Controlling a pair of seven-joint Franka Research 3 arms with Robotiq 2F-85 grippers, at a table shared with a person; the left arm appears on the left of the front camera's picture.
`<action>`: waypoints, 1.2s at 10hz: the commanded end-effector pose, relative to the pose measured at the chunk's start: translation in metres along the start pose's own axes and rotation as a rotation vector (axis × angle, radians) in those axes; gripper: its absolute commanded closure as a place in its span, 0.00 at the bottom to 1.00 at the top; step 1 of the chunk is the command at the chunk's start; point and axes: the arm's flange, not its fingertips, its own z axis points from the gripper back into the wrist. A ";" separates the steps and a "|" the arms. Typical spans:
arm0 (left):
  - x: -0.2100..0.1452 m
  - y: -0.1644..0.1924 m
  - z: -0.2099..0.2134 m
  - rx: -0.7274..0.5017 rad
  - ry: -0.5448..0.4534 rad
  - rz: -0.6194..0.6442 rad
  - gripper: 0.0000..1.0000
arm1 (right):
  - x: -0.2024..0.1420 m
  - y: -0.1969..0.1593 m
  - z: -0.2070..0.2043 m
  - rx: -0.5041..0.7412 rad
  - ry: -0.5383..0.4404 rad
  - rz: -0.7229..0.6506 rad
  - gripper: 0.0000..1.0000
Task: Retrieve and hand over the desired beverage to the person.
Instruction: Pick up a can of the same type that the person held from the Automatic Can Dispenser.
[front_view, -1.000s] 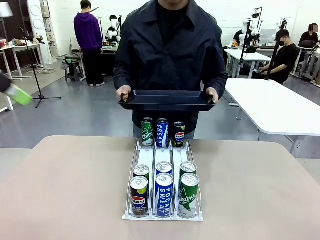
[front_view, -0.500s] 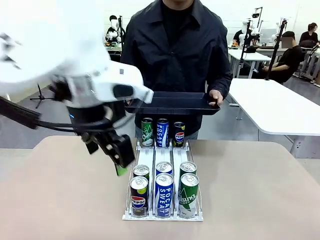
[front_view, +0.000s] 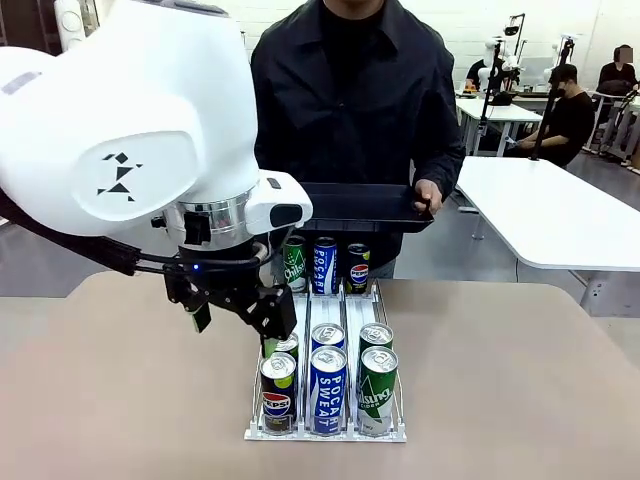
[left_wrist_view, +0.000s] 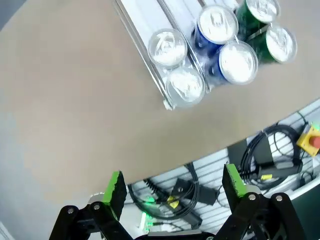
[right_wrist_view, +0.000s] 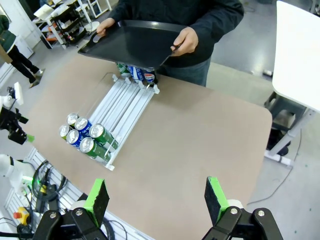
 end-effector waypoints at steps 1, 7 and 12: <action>-0.010 -0.008 0.005 0.019 0.028 -0.023 0.00 | 0.000 -0.001 0.000 0.023 -0.003 0.010 0.00; -0.009 -0.009 0.002 0.001 0.030 -0.032 0.00 | 0.000 -0.001 0.000 0.023 -0.003 0.010 0.00; 0.021 -0.025 -0.077 0.059 0.138 0.244 0.00 | 0.000 -0.001 0.000 0.023 -0.003 0.010 0.00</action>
